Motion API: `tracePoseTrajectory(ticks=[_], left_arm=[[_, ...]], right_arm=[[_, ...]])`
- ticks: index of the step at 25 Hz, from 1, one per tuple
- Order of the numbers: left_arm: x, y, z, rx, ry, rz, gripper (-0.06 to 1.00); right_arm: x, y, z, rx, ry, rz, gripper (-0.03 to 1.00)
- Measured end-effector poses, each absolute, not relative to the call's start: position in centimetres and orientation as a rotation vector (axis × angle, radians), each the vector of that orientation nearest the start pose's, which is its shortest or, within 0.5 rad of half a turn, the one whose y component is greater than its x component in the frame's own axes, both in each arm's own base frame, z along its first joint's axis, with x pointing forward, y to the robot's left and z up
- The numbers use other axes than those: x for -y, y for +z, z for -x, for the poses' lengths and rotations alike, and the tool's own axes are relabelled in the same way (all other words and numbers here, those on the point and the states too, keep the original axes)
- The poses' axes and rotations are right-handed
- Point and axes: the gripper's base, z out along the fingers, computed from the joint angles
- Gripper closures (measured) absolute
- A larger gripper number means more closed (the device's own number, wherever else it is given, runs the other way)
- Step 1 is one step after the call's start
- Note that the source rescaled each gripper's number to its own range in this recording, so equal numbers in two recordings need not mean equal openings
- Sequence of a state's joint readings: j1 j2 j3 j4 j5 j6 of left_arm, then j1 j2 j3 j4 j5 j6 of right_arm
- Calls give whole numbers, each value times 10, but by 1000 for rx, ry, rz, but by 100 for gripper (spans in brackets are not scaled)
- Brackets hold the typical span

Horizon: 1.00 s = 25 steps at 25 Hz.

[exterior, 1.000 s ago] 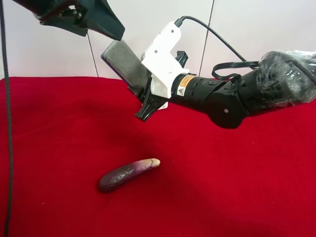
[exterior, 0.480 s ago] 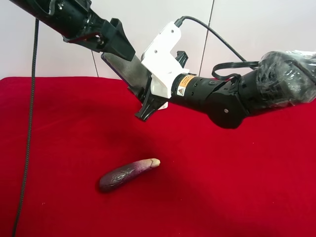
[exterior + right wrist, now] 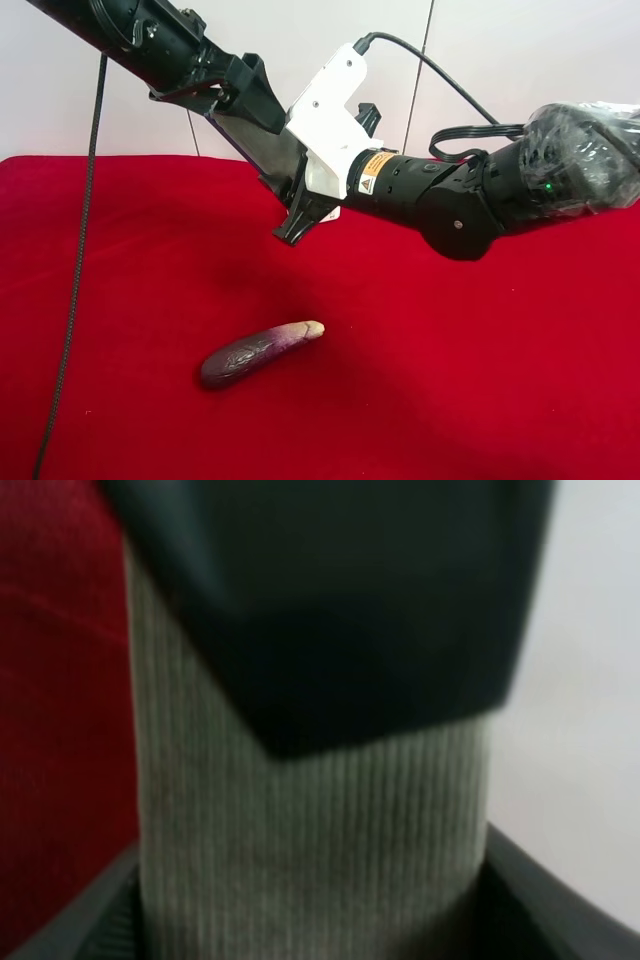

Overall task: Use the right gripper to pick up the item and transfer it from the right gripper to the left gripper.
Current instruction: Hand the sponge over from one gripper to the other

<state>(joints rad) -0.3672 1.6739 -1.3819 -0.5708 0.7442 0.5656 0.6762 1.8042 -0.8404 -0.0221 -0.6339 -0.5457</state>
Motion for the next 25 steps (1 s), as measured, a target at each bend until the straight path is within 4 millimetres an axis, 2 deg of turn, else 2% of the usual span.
tracePoseTrajectory(ticks=[3, 6, 8, 14, 25], left_arm=[[166, 303, -336, -2330, -576, -761, -5], [166, 301, -337, -2338, -582, -762, 8], [167, 300, -337, -2341, -590, -757, 24], [170, 300, -336, -2346, -664, -716, 93], [171, 301, -336, -2341, -685, -700, 94]], right_arm=[[-232, 188, -287, -1472, 92, 1062, 97], [-232, 188, -287, -1472, 92, 1062, 97], [-232, 188, -287, -1472, 92, 1062, 97], [-232, 188, -287, -1472, 92, 1062, 97], [-231, 188, -287, -1476, 93, 1053, 97]])
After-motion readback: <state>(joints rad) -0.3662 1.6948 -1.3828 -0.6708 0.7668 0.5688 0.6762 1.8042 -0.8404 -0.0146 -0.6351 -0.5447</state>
